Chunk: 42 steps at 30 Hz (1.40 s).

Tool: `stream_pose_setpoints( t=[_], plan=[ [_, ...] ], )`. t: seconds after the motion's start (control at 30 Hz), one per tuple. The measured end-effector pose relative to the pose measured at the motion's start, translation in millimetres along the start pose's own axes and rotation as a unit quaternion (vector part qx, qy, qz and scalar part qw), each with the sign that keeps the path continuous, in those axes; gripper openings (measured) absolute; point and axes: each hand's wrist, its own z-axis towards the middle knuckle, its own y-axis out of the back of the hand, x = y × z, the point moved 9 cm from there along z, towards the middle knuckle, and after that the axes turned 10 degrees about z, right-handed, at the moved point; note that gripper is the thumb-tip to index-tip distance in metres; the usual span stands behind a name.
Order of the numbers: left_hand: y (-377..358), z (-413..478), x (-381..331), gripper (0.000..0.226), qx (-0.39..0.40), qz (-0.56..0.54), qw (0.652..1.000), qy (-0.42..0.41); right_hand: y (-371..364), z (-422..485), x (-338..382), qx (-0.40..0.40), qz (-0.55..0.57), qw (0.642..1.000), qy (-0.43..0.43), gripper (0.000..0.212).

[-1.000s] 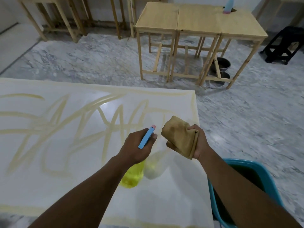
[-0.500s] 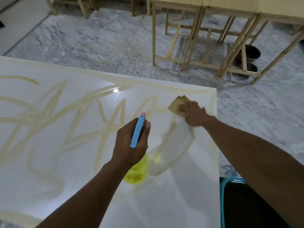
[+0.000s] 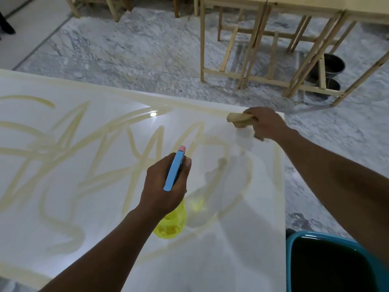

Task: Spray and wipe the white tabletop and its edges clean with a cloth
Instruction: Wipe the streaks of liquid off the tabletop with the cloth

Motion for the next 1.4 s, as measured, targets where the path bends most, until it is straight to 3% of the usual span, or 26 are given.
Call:
stream_pose_setpoints(
  t=[0.07, 0.2, 0.33, 0.6, 0.8, 0.9, 0.97, 1.2, 1.27, 1.33, 1.4],
  plan=[
    [0, -1, 1, 0.031, -0.005, 0.011, 1.000, -0.005, -3, 6, 1, -0.018, -0.091, 0.995, 0.034, 0.041],
    [0, -7, 3, 0.032, -0.006, 0.013, 1.000, -0.004, -86, -15, -16, 0.087, -0.042, 0.994, 0.053, 0.052],
    [0, -13, 7, 0.033, -0.004, 0.010, 1.000, -0.011, -90, -34, -14, 0.022, -0.070, 0.997, 0.018, 0.057],
    [3, -30, 14, 0.030, -0.004, -0.008, 1.000, -0.008, -125, -95, -1, 0.028, -0.137, 0.990, -0.010, 0.057],
    [11, -49, 14, 0.031, 0.004, -0.004, 1.000, -0.021, -166, -178, 42, 0.053, -0.093, 0.993, -0.050, 0.063],
    [19, -63, 17, 0.031, 0.013, -0.006, 1.000, -0.020, -179, -229, 76, -0.018, -0.080, 0.997, -0.014, 0.061],
    [28, -78, 20, 0.031, 0.020, -0.006, 0.999, -0.027, -199, -265, 97, -0.021, -0.082, 0.996, -0.007, 0.055],
    [63, -137, 44, 0.037, 0.043, -0.018, 0.998, -0.040, -254, -368, 159, 0.014, -0.104, 0.994, -0.011, 0.076],
    [70, -149, 52, 0.039, 0.046, -0.023, 0.998, -0.041, -255, -381, 174, 0.034, -0.070, 0.997, -0.014, 0.066],
    [76, -156, 57, 0.042, 0.052, -0.025, 0.998, -0.039, -228, -376, 176, 0.013, 0.004, 0.999, -0.042, 0.042],
    [78, -158, 58, 0.043, 0.058, -0.024, 0.997, -0.041, -191, -365, 161, 0.023, 0.185, 0.967, -0.171, 0.038]
  ],
)
